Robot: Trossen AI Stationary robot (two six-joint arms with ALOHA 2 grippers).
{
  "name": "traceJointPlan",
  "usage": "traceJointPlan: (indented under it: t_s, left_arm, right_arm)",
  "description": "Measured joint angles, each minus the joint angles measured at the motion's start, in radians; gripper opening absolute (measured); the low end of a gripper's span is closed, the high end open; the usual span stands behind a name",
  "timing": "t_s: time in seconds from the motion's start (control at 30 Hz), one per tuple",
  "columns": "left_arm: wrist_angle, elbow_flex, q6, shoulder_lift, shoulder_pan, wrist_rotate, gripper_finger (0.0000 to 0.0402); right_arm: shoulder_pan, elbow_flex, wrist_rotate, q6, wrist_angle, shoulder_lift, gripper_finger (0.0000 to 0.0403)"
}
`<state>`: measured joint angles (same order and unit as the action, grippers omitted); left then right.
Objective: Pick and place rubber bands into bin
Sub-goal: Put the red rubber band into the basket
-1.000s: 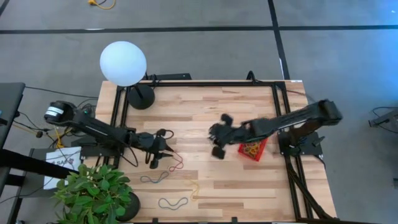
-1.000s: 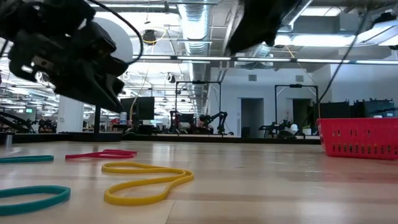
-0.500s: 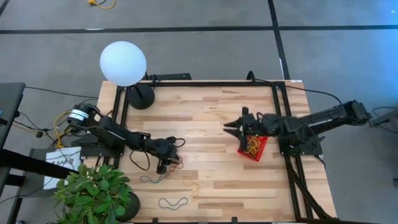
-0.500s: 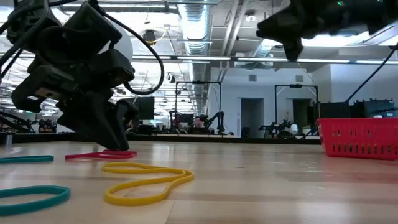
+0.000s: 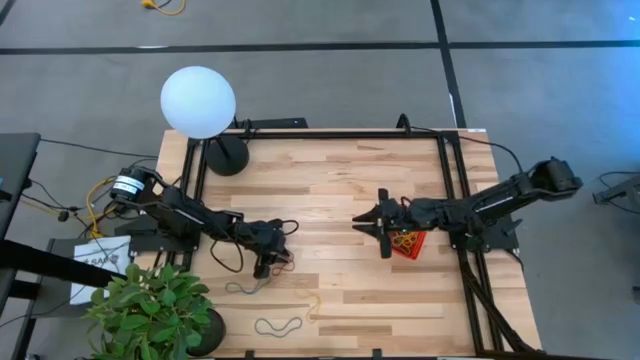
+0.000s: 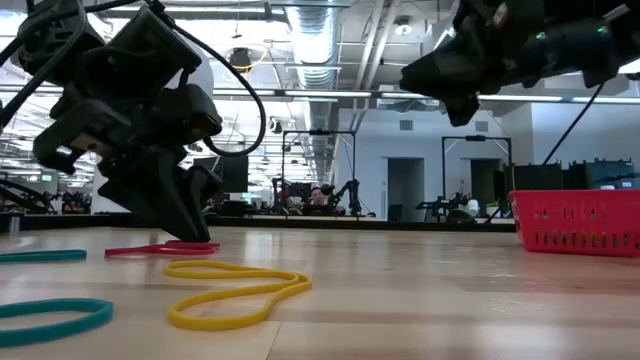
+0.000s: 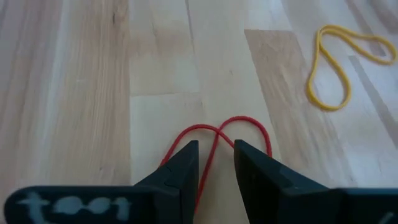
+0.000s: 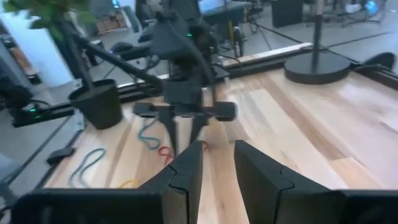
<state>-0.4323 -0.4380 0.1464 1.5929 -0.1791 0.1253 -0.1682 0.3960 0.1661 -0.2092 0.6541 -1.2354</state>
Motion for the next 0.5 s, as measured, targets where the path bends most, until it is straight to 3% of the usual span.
traceJointPlan:
  t_s: [0.13, 0.27, 0.5]
  left_arm:
    - [0.001, -0.030, 0.028, 0.000, -0.016, 0.010, 0.0091]
    - [0.021, -0.061, 0.008, -0.001, -0.030, 0.008, 0.0091]
    - [0.093, -0.065, 0.022, -0.001, -0.039, -0.084, 0.0091]
  right_arm:
    - [0.031, 0.022, 0.004, -0.008, -0.003, -0.034, 0.0087]
    - [0.040, 0.027, -0.002, -0.116, -0.017, -0.048, 0.0087]
    - [0.025, 0.027, -0.007, -0.132, -0.025, -0.048, 0.0087]
